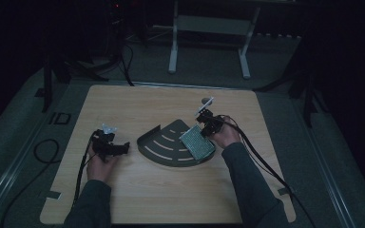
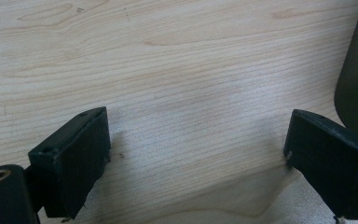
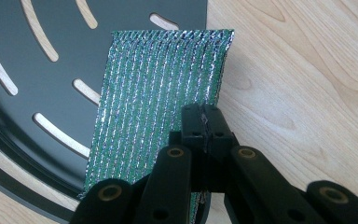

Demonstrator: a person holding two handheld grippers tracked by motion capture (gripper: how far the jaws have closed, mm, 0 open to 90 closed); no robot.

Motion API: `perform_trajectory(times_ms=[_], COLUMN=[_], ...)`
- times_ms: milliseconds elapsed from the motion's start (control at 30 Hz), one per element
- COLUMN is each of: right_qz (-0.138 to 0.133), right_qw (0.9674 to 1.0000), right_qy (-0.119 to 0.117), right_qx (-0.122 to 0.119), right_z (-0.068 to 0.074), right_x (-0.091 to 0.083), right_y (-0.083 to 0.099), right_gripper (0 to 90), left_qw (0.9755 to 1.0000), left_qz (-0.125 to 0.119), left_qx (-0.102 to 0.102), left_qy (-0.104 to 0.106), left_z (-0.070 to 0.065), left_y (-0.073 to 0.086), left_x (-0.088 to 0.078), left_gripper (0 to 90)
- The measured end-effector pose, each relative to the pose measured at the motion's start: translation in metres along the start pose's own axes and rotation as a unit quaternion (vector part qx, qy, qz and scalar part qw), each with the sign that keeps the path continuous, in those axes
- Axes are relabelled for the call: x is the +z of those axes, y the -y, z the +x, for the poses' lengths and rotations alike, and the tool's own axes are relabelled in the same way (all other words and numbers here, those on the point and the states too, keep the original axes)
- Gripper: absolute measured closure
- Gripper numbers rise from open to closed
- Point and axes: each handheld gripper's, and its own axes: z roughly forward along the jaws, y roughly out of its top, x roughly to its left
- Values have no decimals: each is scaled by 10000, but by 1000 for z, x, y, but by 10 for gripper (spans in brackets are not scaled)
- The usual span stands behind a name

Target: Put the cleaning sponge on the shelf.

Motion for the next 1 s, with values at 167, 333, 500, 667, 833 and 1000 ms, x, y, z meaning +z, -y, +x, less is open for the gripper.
perform_trajectory(times_ms=[167,333,500,667,833,1000], right_qz=[4,38,22,11,-30,-63], right_qw=[10000,10000,10000,10000,10000,9999], right_qy=[-2,22,34,69,86,109], right_qx=[-14,5,6,12,0,30], right_z=[0,-1,-1,-2,-3,-5], right_x=[1,4,3,1,-1,-7], right_y=[-1,-1,-1,-1,0,2], right_gripper=[890,886,861,829,795,771], left_qw=[10000,10000,10000,10000,10000,10000], left_qz=[1,0,-1,1,-1,-1], left_qx=[1,0,-1,2,-1,0], left_qy=[0,0,0,0,0,0], left_z=[0,0,0,0,0,0], left_y=[0,0,0,0,0,0], left_x=[0,0,0,0,0,0], left_gripper=[76,76,76,76,76,76])
